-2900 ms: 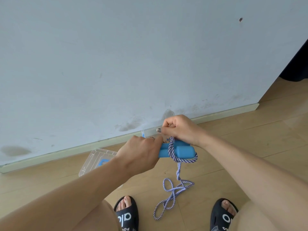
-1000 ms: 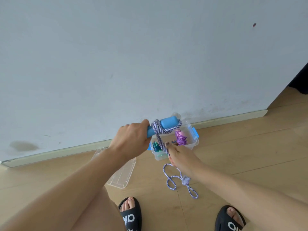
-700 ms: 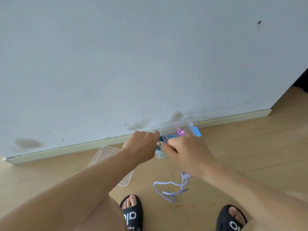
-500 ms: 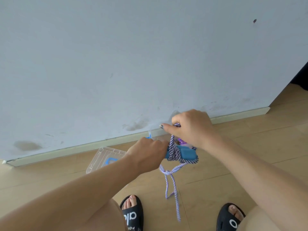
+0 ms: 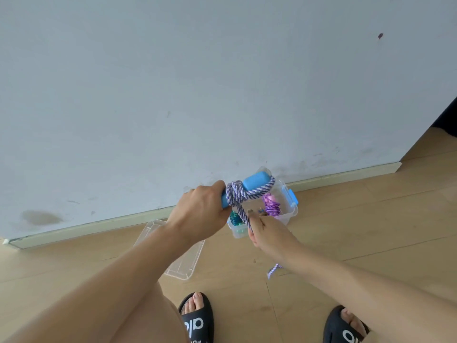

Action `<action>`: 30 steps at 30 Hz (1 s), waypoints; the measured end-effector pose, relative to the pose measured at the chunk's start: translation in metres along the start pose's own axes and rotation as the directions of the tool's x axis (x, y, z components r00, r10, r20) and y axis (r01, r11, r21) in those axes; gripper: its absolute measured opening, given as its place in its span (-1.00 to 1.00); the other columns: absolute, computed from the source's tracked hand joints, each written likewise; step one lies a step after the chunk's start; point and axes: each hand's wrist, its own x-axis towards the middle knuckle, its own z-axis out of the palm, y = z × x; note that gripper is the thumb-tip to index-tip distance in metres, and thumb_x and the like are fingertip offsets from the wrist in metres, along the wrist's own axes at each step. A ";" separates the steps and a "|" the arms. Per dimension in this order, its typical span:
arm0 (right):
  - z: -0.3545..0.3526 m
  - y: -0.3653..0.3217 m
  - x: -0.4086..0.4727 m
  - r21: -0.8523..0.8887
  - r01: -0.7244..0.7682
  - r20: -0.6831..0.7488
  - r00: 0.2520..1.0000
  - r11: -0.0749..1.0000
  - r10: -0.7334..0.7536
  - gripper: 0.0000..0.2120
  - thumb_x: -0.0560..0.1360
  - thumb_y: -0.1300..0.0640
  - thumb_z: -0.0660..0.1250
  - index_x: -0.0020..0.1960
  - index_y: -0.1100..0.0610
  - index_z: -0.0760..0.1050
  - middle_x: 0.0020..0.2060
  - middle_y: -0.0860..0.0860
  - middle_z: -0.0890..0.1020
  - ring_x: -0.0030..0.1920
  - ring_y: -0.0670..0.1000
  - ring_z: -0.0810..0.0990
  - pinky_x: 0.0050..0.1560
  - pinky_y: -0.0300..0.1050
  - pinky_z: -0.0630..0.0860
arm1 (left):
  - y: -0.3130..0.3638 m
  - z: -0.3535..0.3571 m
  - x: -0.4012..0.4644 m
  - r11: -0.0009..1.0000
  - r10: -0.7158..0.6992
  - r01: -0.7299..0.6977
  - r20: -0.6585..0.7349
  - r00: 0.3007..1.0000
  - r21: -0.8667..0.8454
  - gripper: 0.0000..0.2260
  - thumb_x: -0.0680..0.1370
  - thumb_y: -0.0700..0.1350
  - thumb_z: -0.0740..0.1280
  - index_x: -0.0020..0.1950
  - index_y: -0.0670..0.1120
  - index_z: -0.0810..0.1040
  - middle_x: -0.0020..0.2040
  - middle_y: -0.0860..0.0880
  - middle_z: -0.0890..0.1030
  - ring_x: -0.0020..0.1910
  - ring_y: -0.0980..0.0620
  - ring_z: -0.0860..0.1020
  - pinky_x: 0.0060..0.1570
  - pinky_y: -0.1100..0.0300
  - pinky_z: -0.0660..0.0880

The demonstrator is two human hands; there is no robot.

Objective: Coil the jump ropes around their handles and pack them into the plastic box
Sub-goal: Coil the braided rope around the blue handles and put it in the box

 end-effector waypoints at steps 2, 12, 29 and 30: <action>0.001 0.000 -0.015 -0.098 0.008 0.028 1.000 0.995 -0.006 -0.55 0.69 -0.06 -0.05 -0.11 0.17 0.46 -0.18 0.16 0.57 -0.11 0.20 0.57 0.00 0.09 0.52 | -0.011 0.005 0.005 0.997 -0.042 0.038 0.055 0.998 0.074 -0.85 0.53 -0.03 0.24 -0.12 -0.04 0.30 -0.35 0.03 0.37 -0.31 -0.17 0.40 -0.33 0.09 0.25; -0.022 -0.037 -0.036 -0.529 0.428 -0.090 0.830 0.732 -0.551 -0.47 0.57 -0.21 0.11 -0.45 0.05 0.08 -0.62 -0.01 0.19 -0.58 -0.02 0.20 -0.47 -0.07 0.32 | -0.004 0.025 0.007 0.884 0.002 -0.161 0.343 0.939 0.438 -0.91 0.53 -0.16 0.22 0.03 -0.08 0.40 -0.01 -0.07 0.60 -0.09 -0.12 0.60 -0.24 0.12 0.34; -0.049 0.020 0.057 -0.256 0.074 0.009 0.997 0.964 -0.074 -0.50 0.56 -0.28 0.22 -0.36 0.08 0.41 -0.43 0.03 0.50 -0.39 0.03 0.47 -0.27 -0.12 0.33 | 0.023 0.010 -0.023 0.907 0.420 -0.421 -0.094 0.902 0.012 -0.76 0.37 -0.02 0.34 -0.23 -0.02 0.27 -0.47 0.07 0.30 -0.54 -0.11 0.27 -0.53 0.21 0.19; -0.038 0.031 0.053 -0.173 -0.039 0.027 0.999 0.984 0.044 -0.63 0.55 -0.22 0.28 -0.20 0.06 0.54 -0.26 0.05 0.62 -0.24 0.04 0.58 -0.21 -0.16 0.36 | 0.024 0.006 -0.023 0.931 0.352 -0.362 -0.130 0.927 -0.058 -0.77 0.38 0.01 0.32 -0.18 -0.01 0.28 -0.46 0.08 0.35 -0.52 -0.12 0.32 -0.53 0.18 0.24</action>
